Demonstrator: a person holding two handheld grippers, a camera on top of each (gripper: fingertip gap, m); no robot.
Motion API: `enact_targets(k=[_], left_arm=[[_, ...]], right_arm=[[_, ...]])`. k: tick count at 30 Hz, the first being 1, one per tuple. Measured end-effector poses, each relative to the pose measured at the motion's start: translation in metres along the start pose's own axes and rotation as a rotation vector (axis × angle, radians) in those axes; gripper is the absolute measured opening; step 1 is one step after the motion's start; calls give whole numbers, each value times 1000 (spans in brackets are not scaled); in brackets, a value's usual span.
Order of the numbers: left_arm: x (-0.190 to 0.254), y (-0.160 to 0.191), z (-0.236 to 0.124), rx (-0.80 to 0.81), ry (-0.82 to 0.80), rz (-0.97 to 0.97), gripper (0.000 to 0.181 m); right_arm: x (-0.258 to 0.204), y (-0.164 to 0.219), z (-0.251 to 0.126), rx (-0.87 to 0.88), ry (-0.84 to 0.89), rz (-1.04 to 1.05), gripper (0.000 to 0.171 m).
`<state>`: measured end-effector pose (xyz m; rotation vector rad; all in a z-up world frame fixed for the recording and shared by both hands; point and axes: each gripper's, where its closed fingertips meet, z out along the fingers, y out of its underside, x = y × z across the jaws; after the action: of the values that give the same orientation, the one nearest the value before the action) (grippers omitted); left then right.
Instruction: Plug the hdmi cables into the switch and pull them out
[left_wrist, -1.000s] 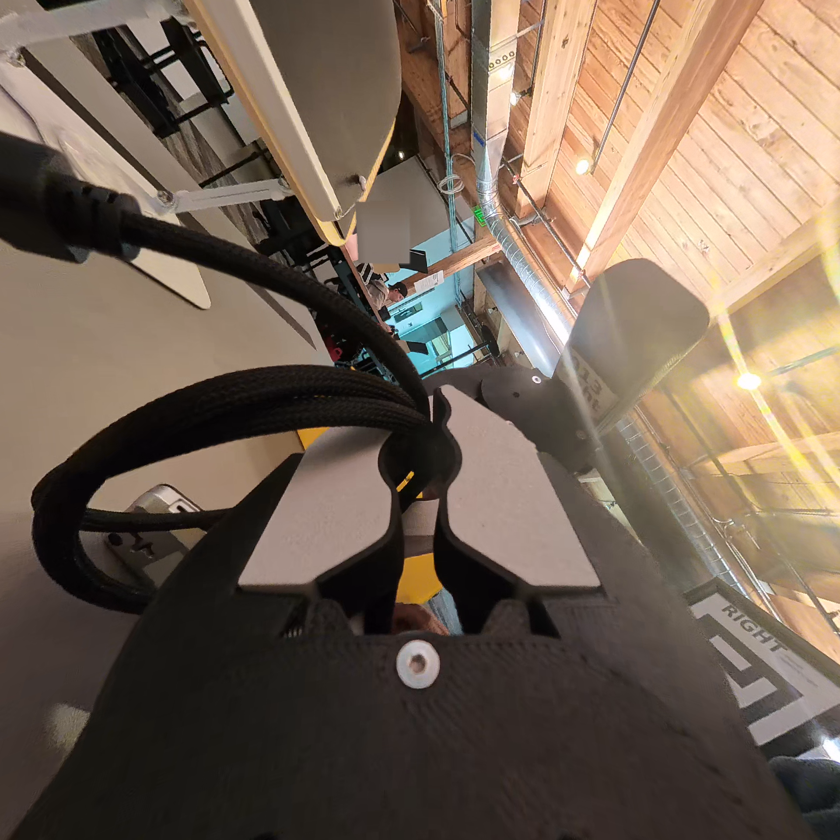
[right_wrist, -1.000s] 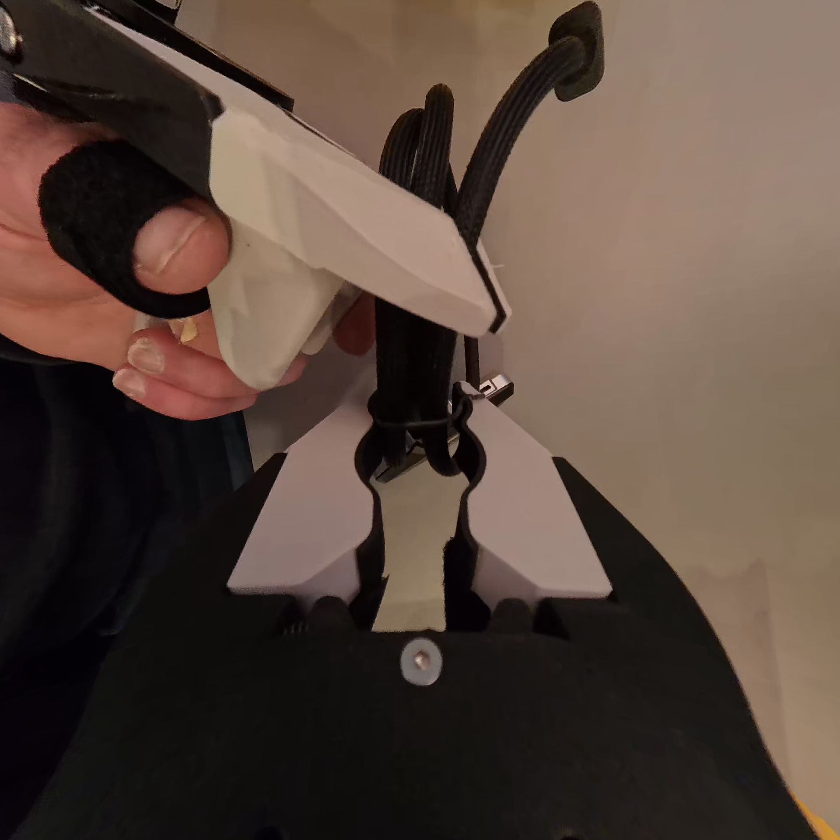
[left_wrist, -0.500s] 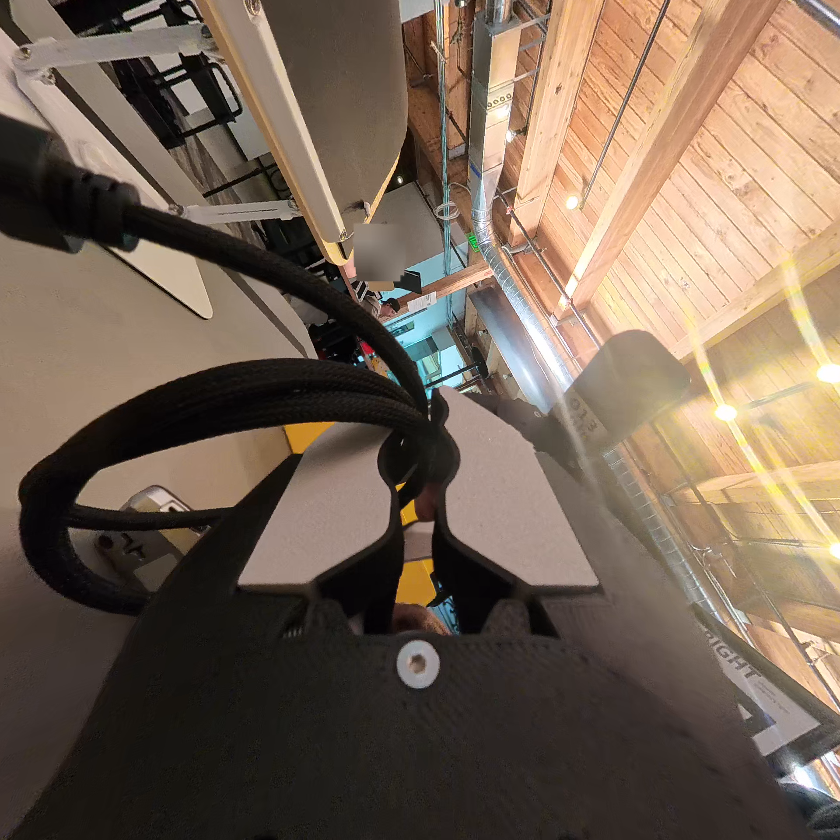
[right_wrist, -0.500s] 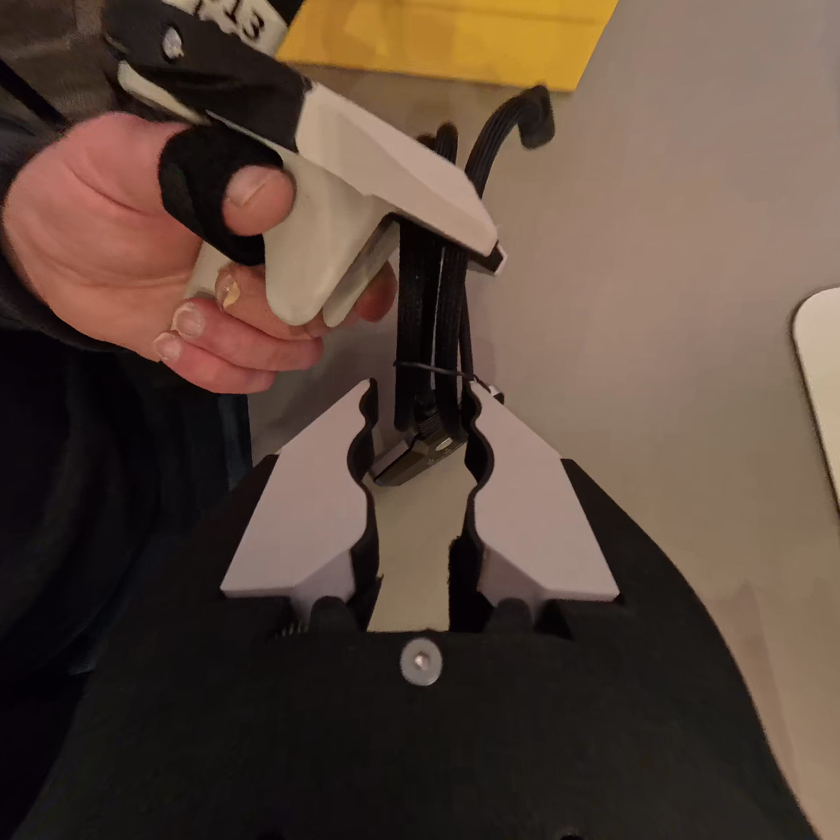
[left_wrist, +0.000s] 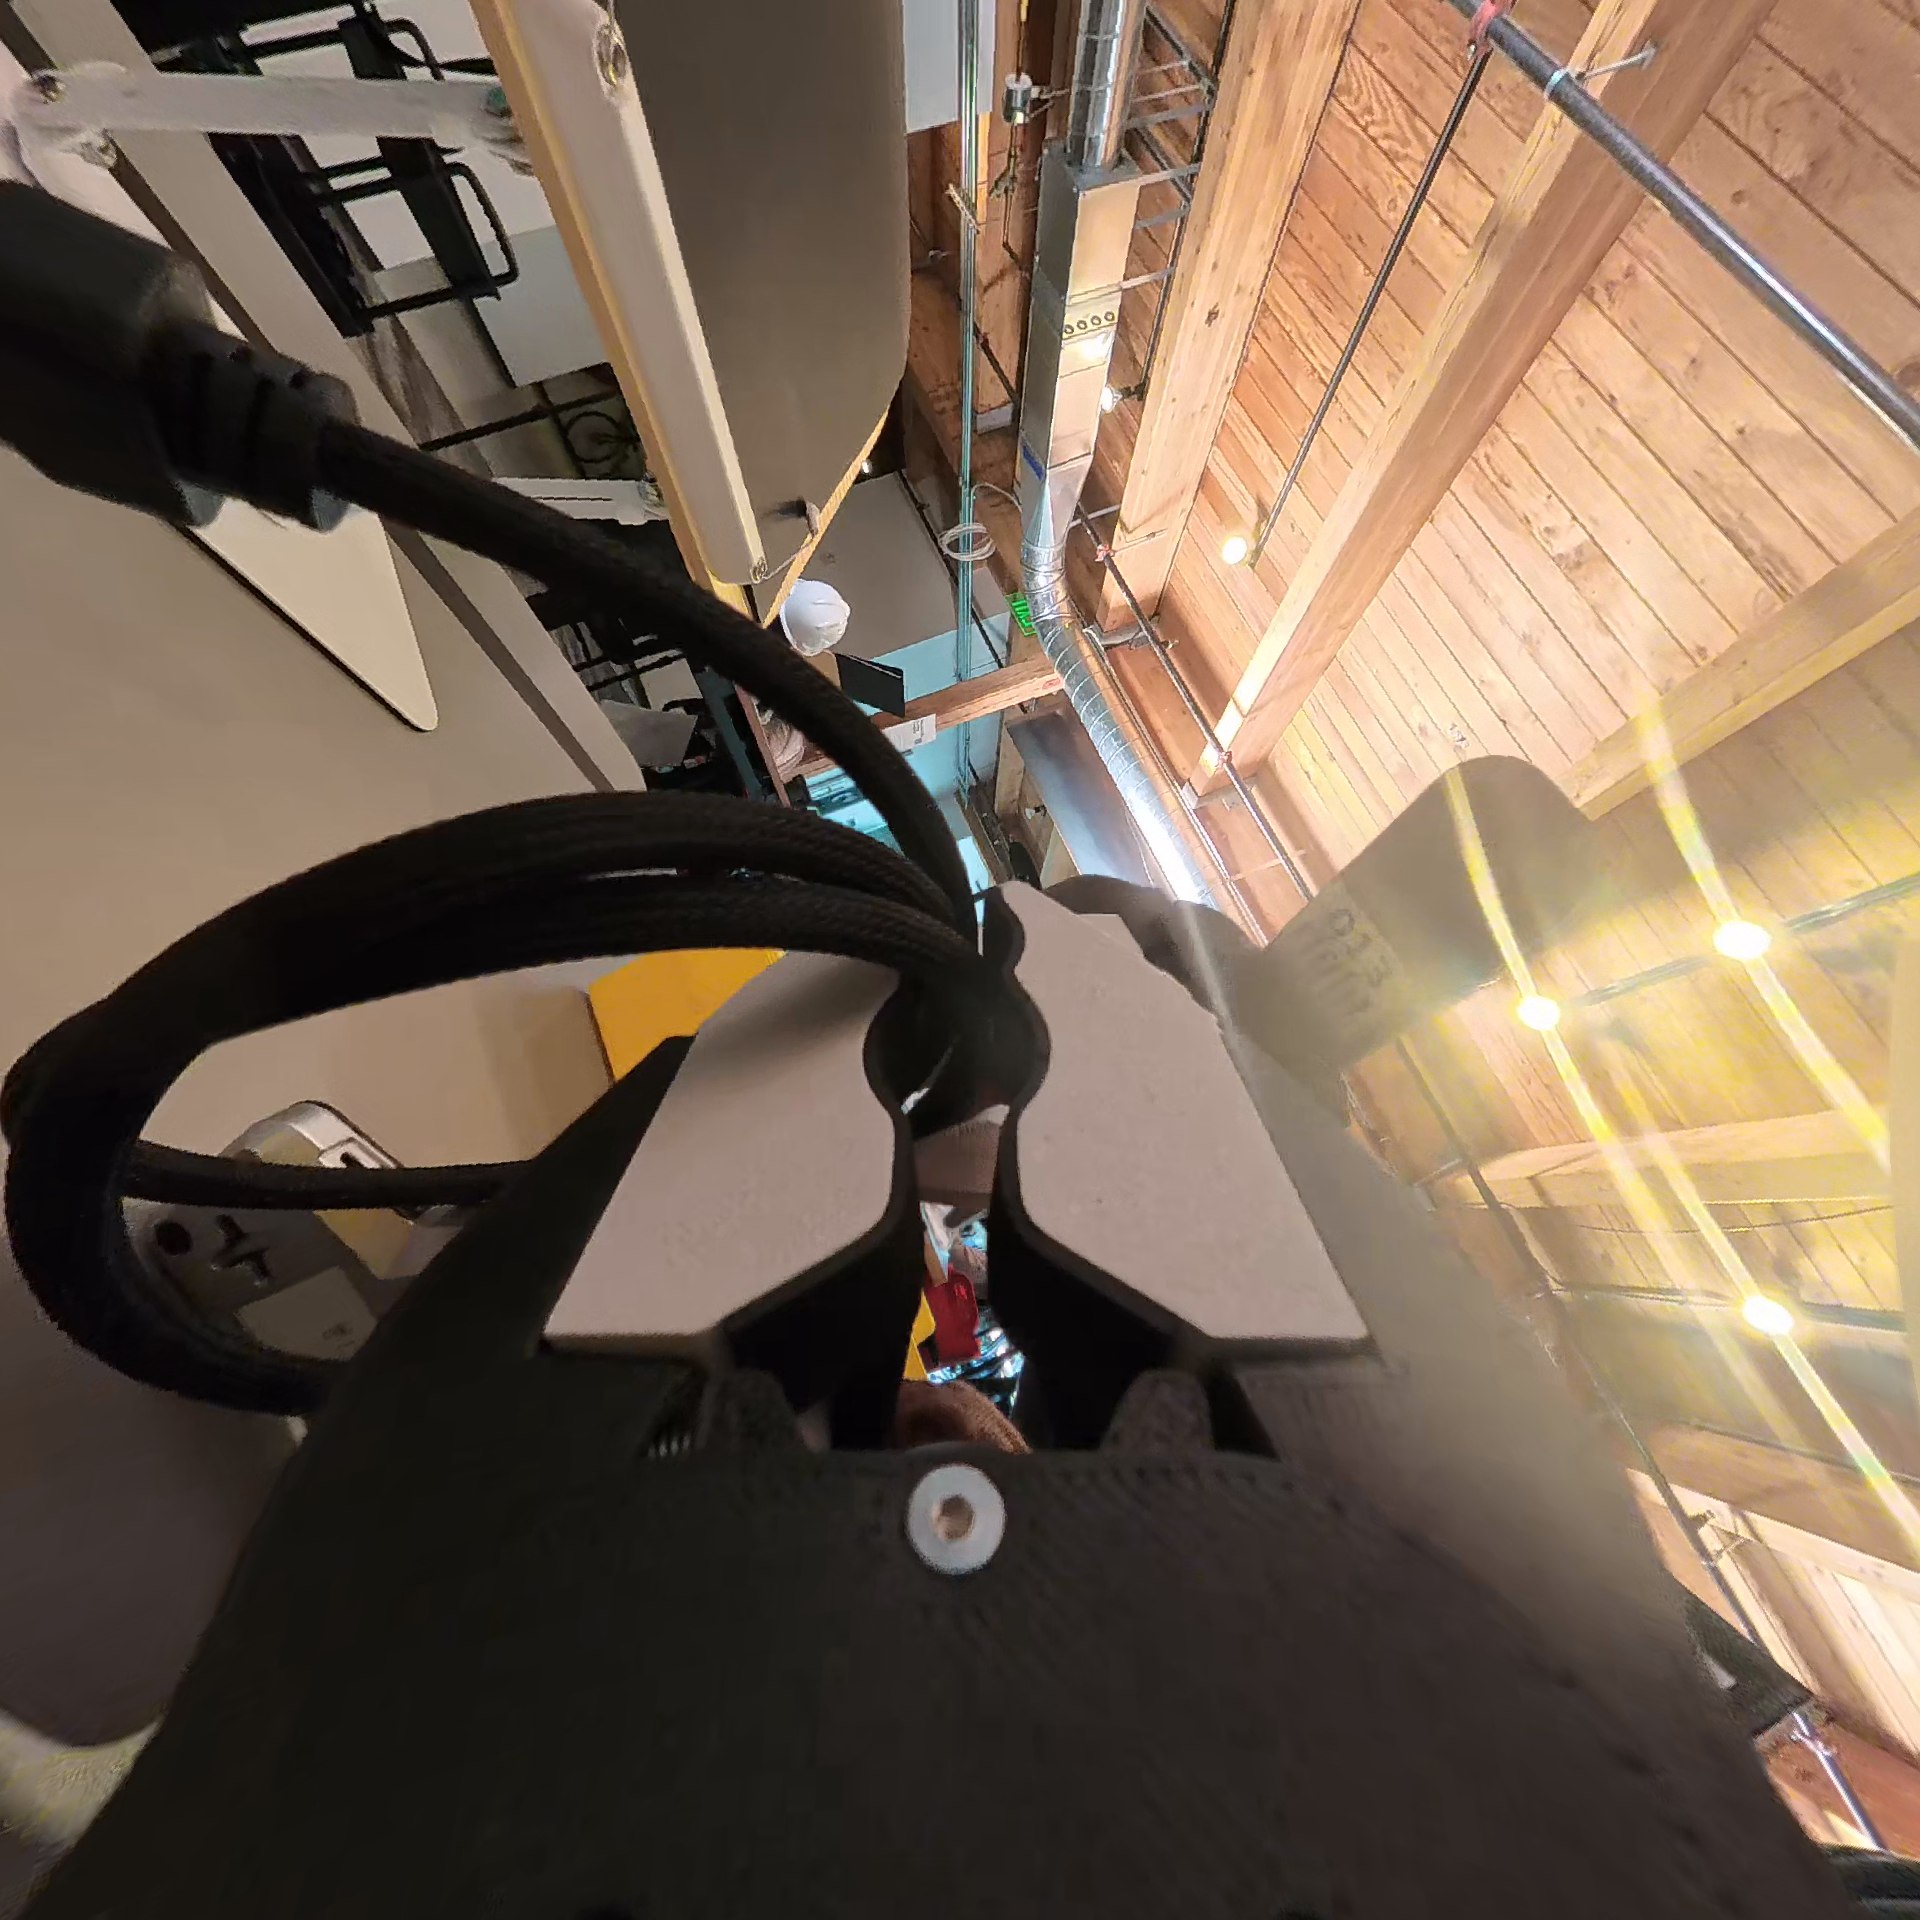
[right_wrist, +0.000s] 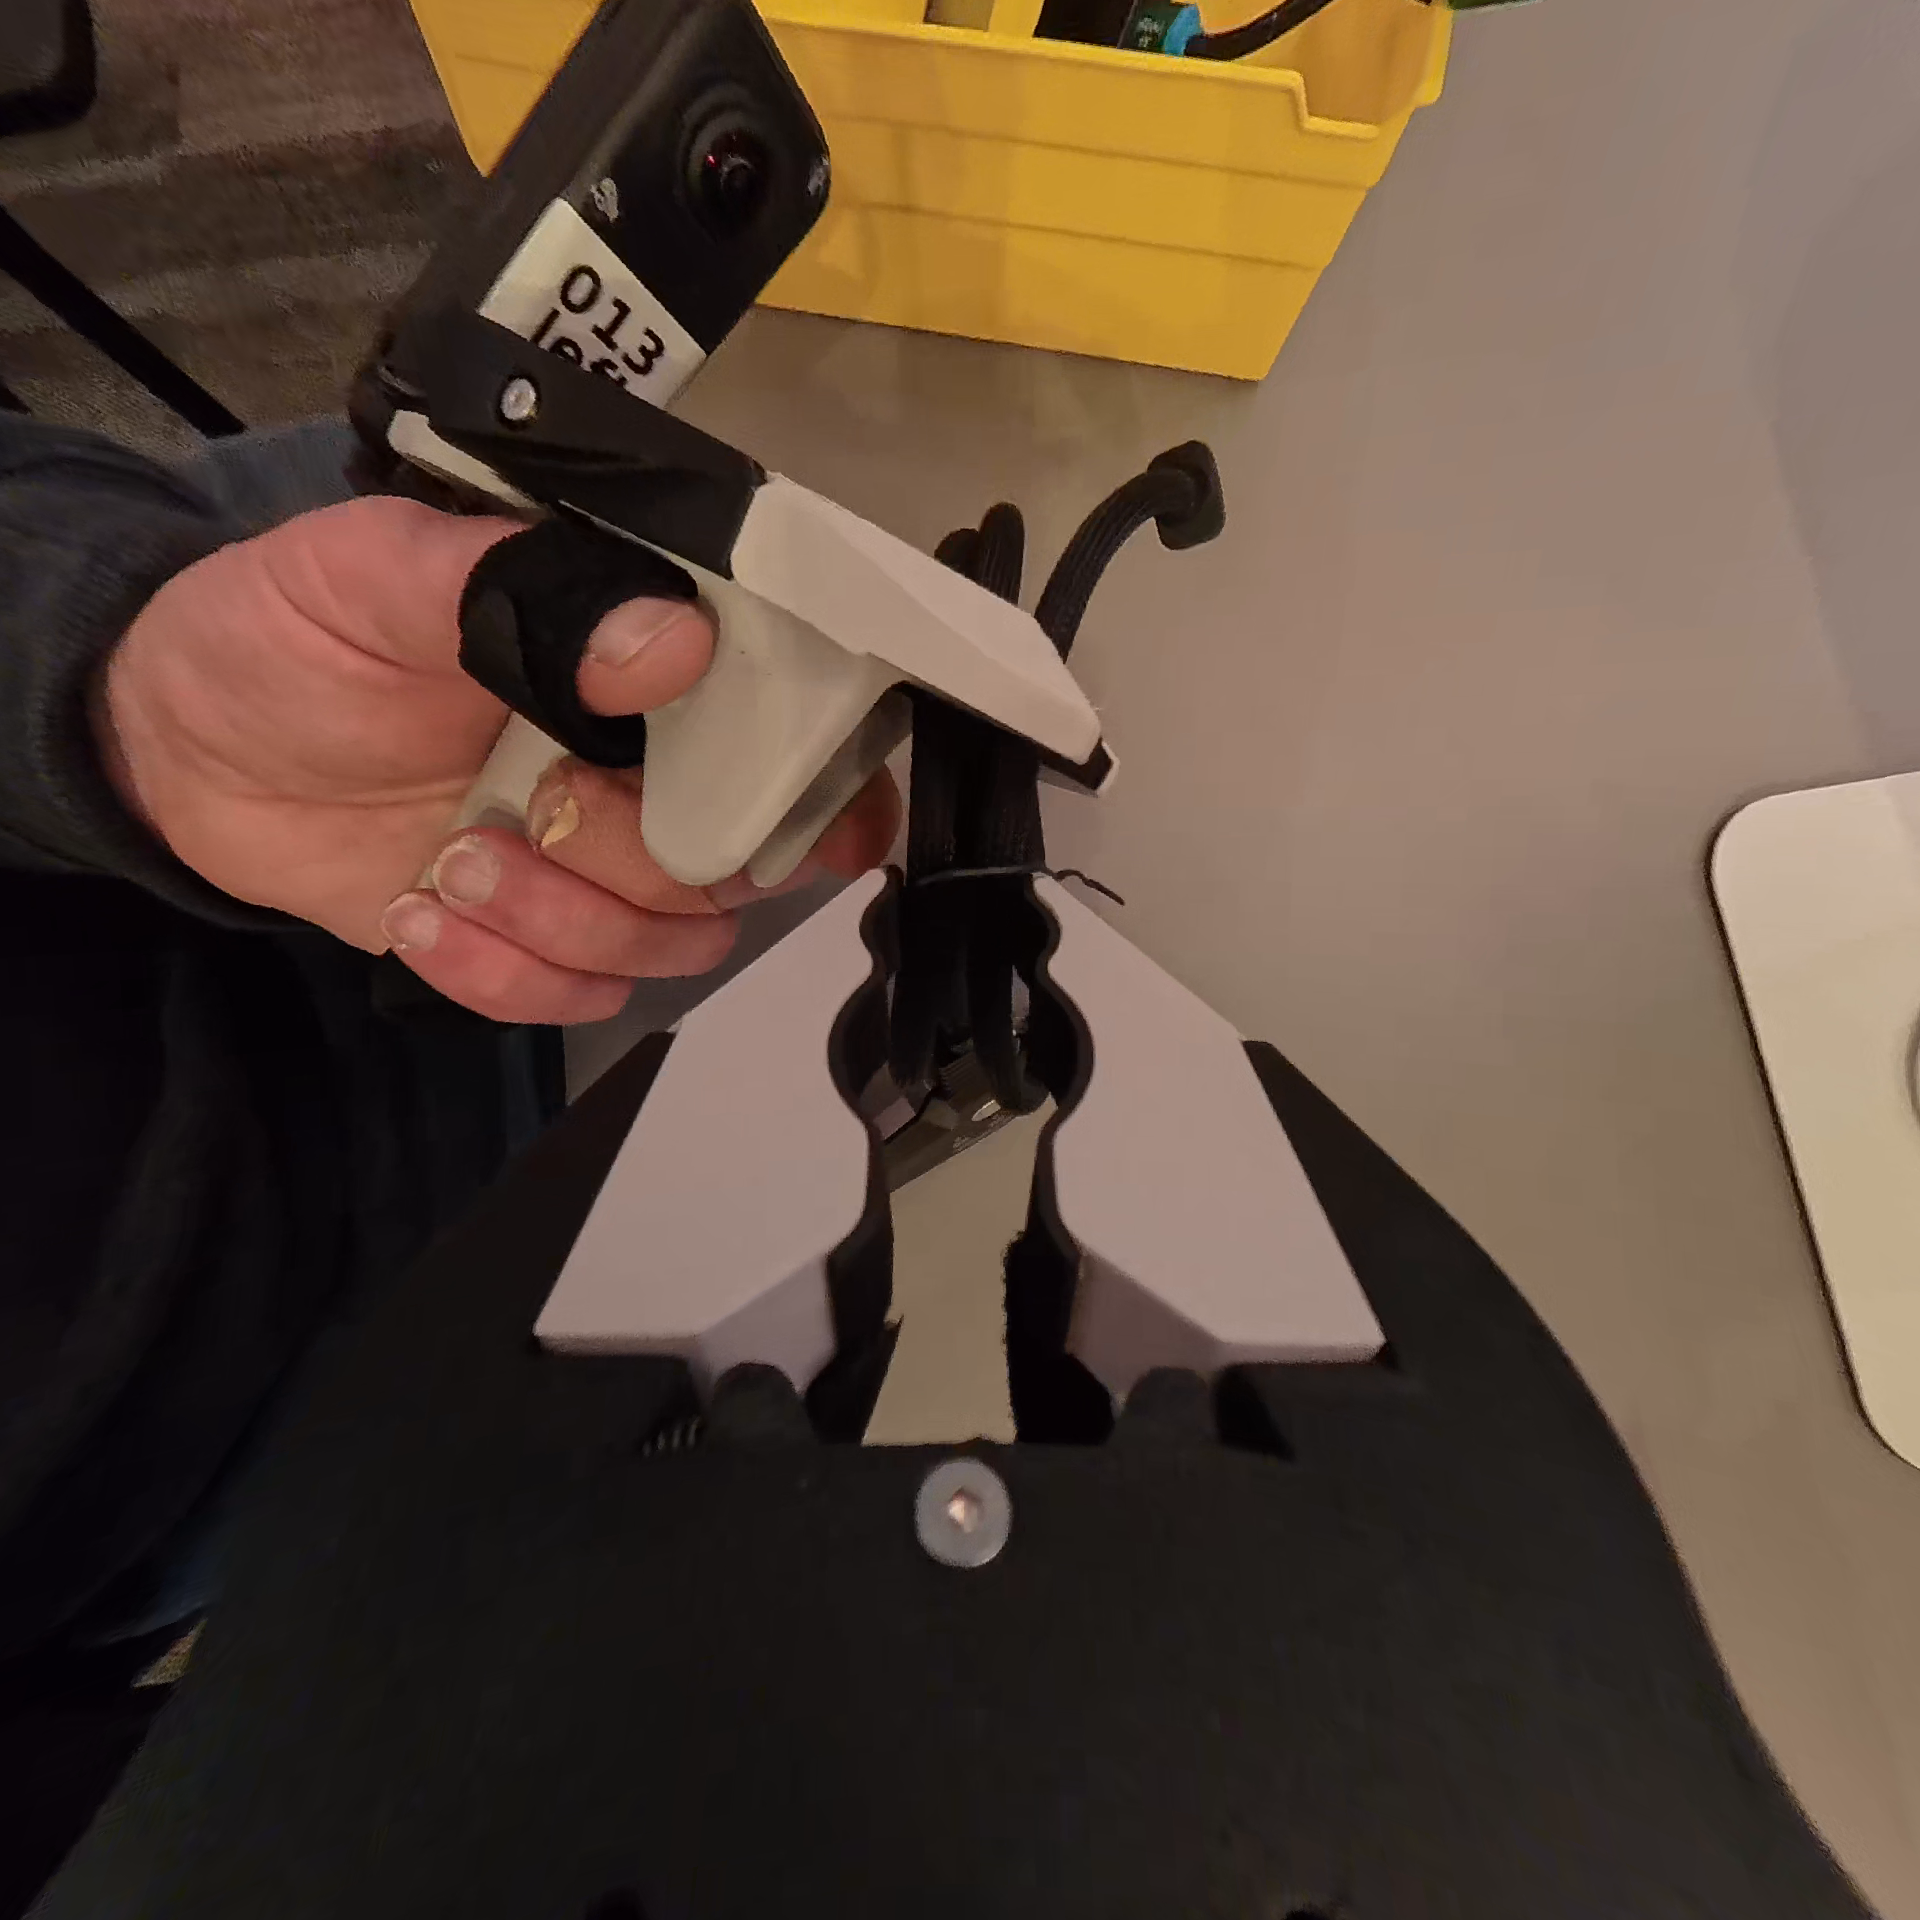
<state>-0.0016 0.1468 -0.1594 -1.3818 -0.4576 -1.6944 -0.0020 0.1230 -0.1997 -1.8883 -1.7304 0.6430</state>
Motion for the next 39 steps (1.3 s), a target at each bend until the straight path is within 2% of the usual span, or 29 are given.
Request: enact_targets(k=[1,7,11,25,33,39], left_arm=[[0,-2,-1,3,1,-3,8],[0,-8,-7,10,15,1,8],[3,-9,-7,14,30,-10,8],[5,-17,-11,24,64,-45,7],[2,-13,-11,-34,48,-9,7],[3,-7,-9,-71,10,58,8]], right_arm=[[0,-1,2,-8,6,-4,19],[1,-1,14,-81,-9,41,22],[4,0,22,-147,57,-22,22],[-2,-7,13,-79,93,-87,31],[-6,-8,14,-19,101,-34,19],[-3,-12,12,-33,106,36,18]])
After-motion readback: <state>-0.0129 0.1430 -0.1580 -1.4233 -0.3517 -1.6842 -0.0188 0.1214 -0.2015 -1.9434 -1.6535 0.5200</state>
